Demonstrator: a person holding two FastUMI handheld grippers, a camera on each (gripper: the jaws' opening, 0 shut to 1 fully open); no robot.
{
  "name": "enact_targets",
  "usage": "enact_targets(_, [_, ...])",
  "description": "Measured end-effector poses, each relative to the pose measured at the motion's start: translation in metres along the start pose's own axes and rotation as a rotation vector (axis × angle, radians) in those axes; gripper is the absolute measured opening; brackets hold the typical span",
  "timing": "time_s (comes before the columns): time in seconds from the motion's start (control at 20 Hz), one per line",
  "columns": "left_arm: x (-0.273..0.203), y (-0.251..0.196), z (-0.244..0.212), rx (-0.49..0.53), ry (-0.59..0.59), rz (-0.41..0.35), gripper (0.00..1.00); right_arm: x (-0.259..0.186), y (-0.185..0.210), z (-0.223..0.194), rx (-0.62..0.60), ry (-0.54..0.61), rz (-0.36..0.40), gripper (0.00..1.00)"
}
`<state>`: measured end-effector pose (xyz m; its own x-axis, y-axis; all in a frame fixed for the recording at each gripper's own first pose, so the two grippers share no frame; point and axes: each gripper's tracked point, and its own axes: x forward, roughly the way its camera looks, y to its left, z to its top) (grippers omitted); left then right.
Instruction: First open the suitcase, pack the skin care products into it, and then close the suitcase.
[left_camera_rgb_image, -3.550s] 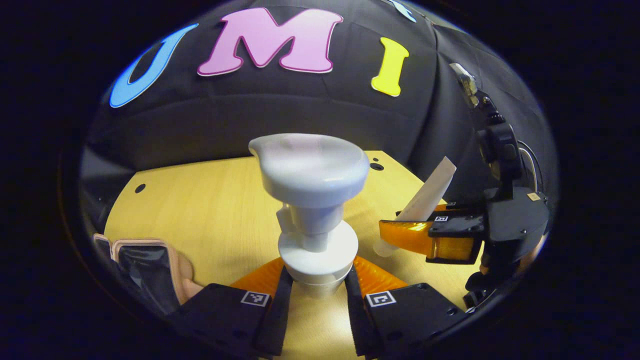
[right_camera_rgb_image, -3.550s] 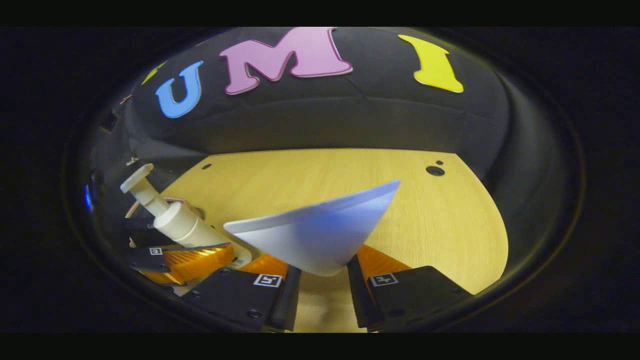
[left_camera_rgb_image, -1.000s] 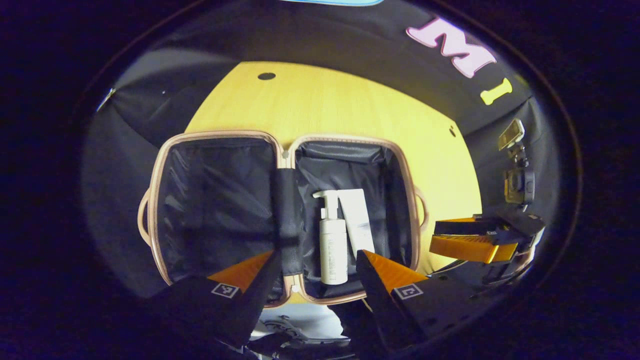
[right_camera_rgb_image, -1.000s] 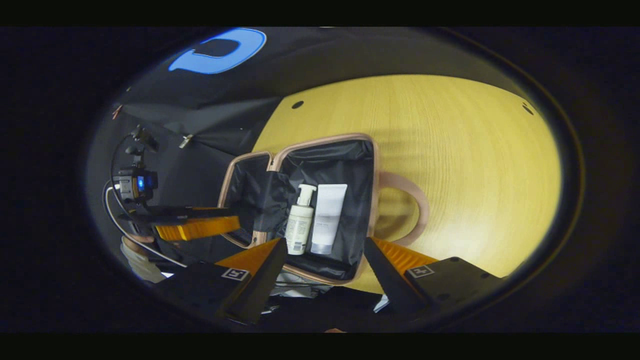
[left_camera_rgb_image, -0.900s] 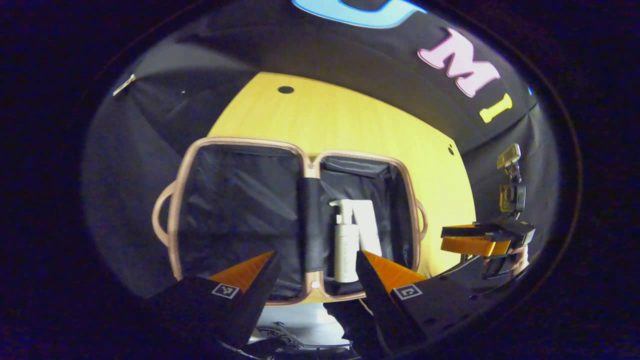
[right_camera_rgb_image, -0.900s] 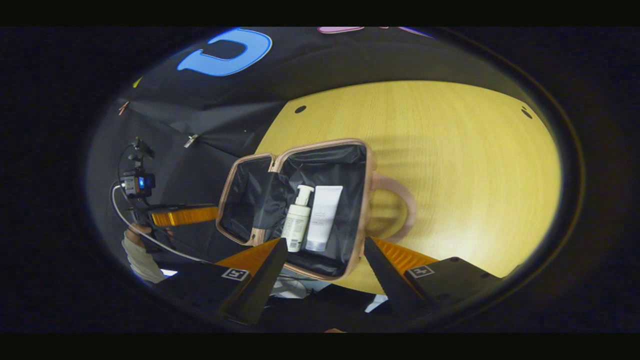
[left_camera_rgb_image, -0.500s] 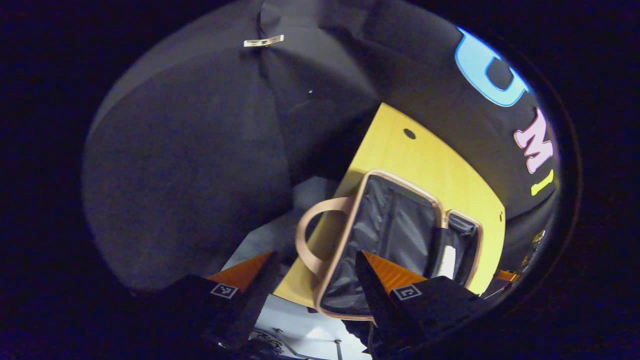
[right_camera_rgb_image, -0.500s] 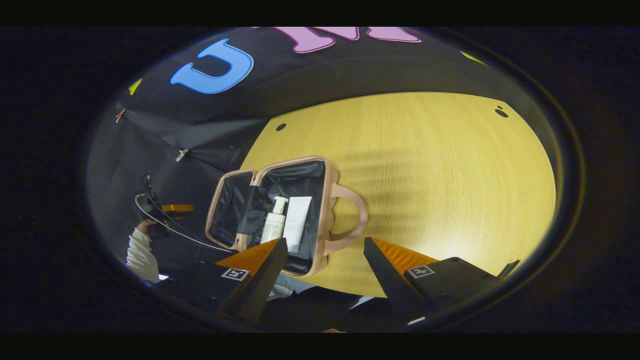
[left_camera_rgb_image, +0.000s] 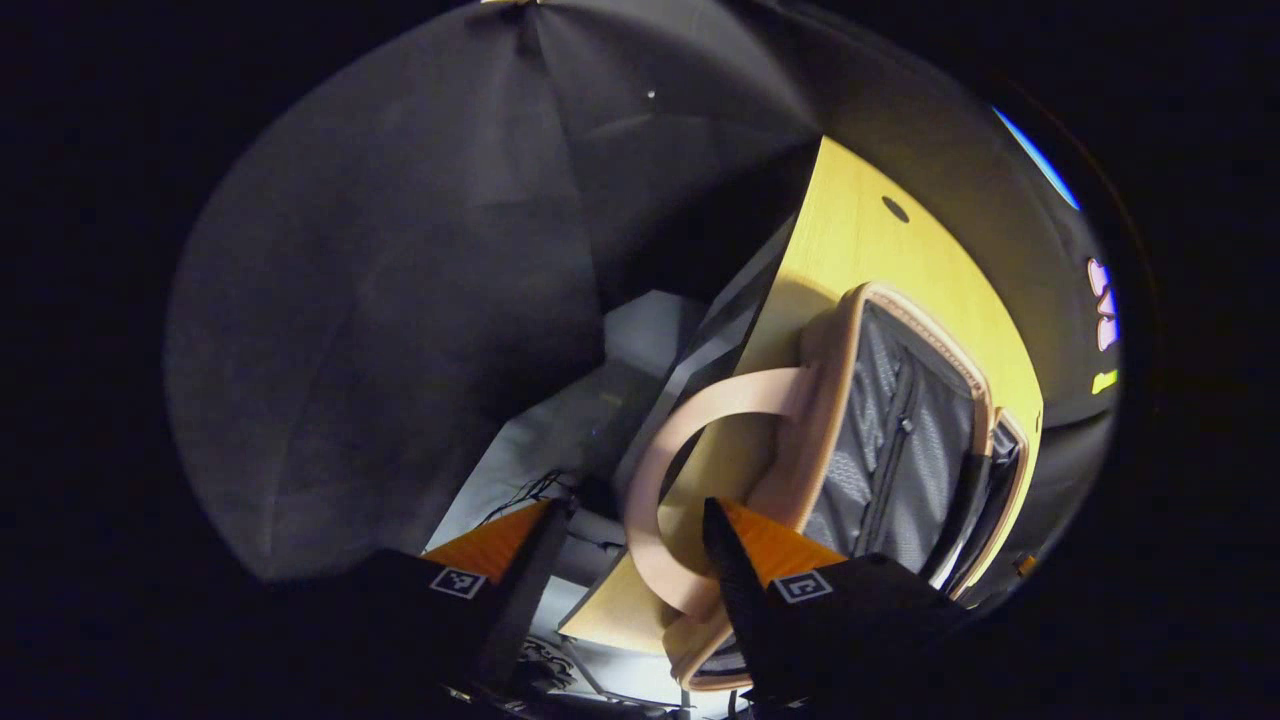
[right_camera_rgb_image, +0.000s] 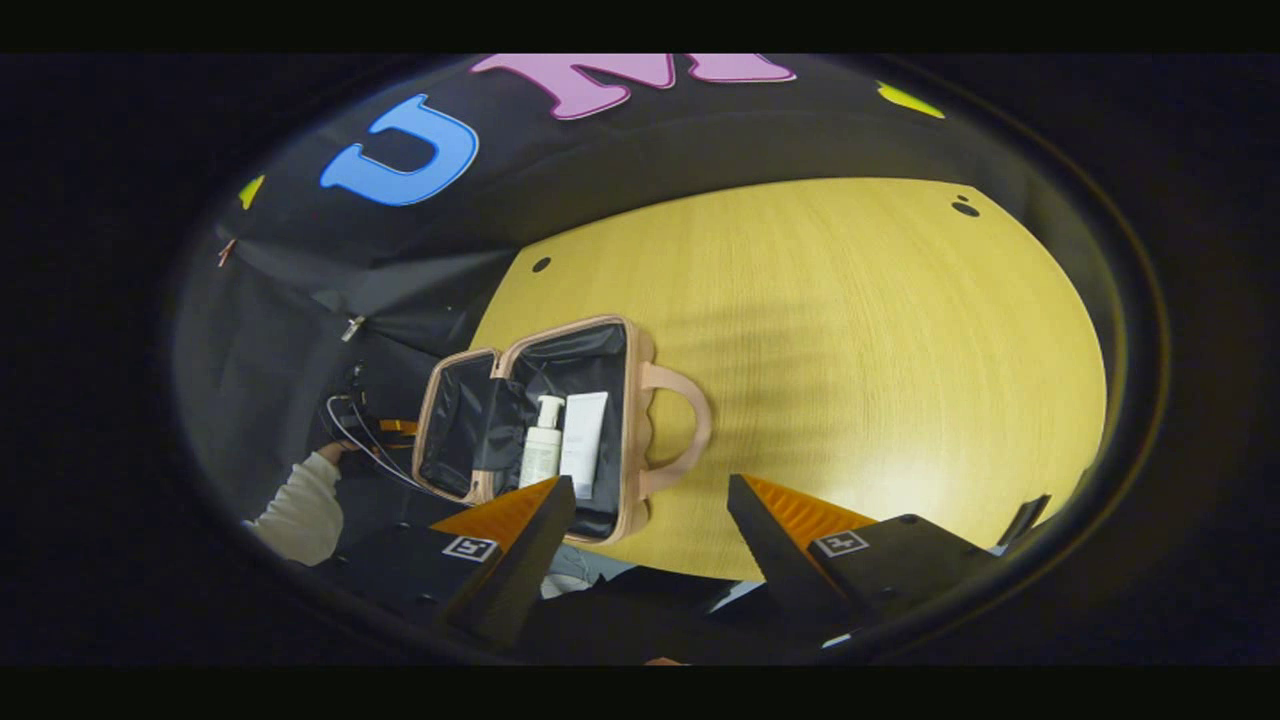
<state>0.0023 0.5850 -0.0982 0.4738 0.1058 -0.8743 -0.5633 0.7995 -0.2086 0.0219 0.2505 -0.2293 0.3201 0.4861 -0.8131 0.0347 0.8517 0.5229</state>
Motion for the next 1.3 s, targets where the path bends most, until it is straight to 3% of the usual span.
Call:
enact_targets(0.1, [0.006,-0.006,0.001,-0.013,0.005,-0.008,0.81,-0.002,-0.003,-0.001,0.01,-0.005,-0.007,0.98])
enact_targets(0.25, [0.006,-0.009,0.005,-0.02,-0.012,0.005,0.24,-0.005,-0.005,0.0,0.034,-0.013,-0.014,0.98])
enact_targets(0.55, [-0.066,-0.037,0.027,0.019,-0.175,-0.094,0.06,0.0,0.008,0.011,0.011,-0.023,0.016,0.98])
enact_targets(0.75, [-0.137,-0.073,0.031,0.12,-0.297,-0.149,0.06,0.001,0.024,0.014,-0.014,-0.027,0.07,0.98])
enact_targets(0.85, [-0.175,-0.103,0.033,0.17,-0.357,-0.184,0.06,-0.001,0.029,0.015,-0.029,-0.033,0.091,0.98])
enact_targets(1.1, [-0.259,-0.2,0.011,0.255,-0.463,-0.365,0.06,-0.012,0.029,0.02,-0.028,-0.062,0.119,0.98])
enact_targets(1.3, [-0.286,-0.285,-0.025,0.348,-0.491,-0.469,0.06,-0.035,0.013,0.025,-0.037,-0.114,0.107,0.98])
